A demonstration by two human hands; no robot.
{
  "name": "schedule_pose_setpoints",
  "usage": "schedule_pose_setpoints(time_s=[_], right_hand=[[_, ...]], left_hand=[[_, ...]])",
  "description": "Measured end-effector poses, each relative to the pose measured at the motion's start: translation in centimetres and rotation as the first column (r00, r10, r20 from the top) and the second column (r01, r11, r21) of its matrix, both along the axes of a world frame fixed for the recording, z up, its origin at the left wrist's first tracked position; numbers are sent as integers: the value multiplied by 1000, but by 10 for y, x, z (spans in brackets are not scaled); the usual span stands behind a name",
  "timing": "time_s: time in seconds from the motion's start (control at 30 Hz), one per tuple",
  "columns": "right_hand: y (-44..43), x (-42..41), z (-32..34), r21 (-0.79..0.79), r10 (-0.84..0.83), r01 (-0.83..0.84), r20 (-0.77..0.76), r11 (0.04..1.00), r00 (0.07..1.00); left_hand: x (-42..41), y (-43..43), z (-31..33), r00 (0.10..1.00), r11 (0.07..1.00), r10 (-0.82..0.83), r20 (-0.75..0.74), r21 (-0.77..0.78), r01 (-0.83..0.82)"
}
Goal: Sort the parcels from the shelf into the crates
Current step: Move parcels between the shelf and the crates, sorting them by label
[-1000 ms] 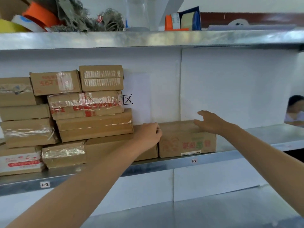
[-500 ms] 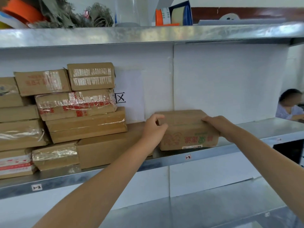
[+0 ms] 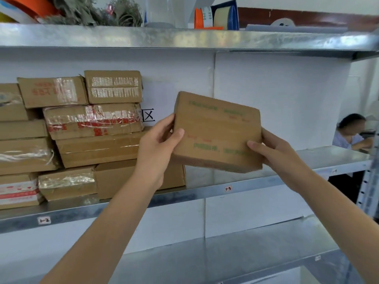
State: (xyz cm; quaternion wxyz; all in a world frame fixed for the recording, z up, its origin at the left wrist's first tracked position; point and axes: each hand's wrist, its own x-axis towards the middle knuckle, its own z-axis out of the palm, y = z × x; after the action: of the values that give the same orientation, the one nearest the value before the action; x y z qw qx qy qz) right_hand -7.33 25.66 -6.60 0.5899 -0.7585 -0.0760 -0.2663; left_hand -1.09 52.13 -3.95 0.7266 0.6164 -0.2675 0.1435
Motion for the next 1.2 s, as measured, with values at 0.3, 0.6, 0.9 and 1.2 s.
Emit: schedule_pose_setpoints(time_s=[0.3,0.6,0.9,1.2], right_hand=[[41,4,-19,-107,-74,80,62,991,995],[73,2,-26,-88,7,12,219,996,976],[96,1,-18,88,90,-126,326,988,941],[130,15,-45,402,-26,-58,201,914,979]], left_hand=[[-9,47,-49,993,993,114,-10,7,-114],[-23,90,-76,937,937,348,8,-25,-348],[-36,118,-57,979,959,202,-11,-201,-200],[-55,131,-76,981,925,145,-128,-333,-180]])
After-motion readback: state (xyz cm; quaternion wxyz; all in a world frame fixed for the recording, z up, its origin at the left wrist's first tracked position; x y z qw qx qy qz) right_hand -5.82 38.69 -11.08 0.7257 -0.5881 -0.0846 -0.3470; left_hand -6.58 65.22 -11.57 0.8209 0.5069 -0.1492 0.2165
